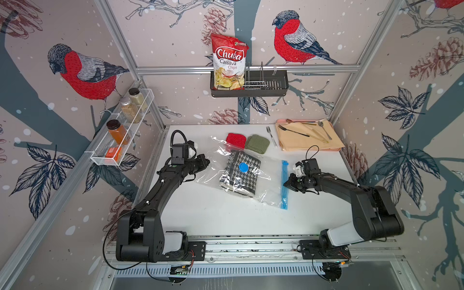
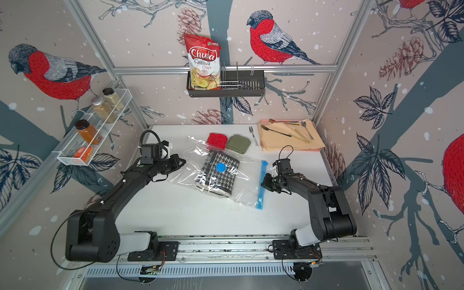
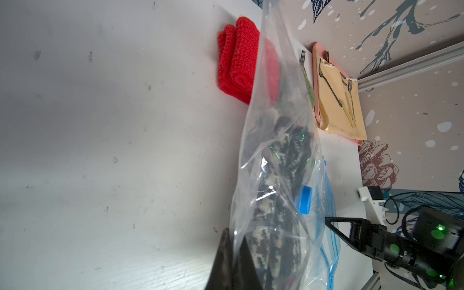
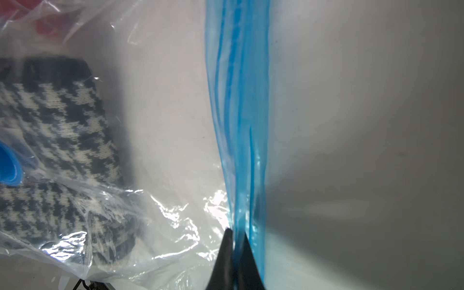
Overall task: Take the scarf out of the vacuum bag
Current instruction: Adjust the scarf in the vacuum bag.
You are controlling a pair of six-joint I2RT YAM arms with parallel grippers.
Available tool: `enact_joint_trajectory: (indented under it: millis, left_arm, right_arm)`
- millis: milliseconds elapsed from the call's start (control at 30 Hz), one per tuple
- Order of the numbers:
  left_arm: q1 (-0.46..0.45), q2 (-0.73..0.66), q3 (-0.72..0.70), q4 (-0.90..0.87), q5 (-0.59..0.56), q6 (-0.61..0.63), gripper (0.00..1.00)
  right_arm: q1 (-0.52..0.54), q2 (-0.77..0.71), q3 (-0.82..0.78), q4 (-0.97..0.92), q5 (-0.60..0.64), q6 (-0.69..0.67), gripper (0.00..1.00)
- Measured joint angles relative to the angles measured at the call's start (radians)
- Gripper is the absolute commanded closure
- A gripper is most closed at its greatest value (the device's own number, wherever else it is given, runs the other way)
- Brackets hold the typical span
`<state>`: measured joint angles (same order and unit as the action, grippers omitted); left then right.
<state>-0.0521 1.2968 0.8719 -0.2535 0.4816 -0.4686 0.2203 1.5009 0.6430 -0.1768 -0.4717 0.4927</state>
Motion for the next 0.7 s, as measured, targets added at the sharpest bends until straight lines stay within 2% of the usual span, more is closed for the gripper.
enact_joint_trajectory:
  millis: [333,700]
  left_arm:
    - [-0.084,-0.151,0.129,-0.103,-0.083,-0.007,1.0]
    - [-0.348,-0.127,0.36,-0.082,-0.025,-0.049,1.0]
  right_arm:
    - [0.093,0.103,0.041,0.095,0.0,0.005,1.0]
    - [0.124,0.218,0.08,0.259,-0.055,0.03,1.0]
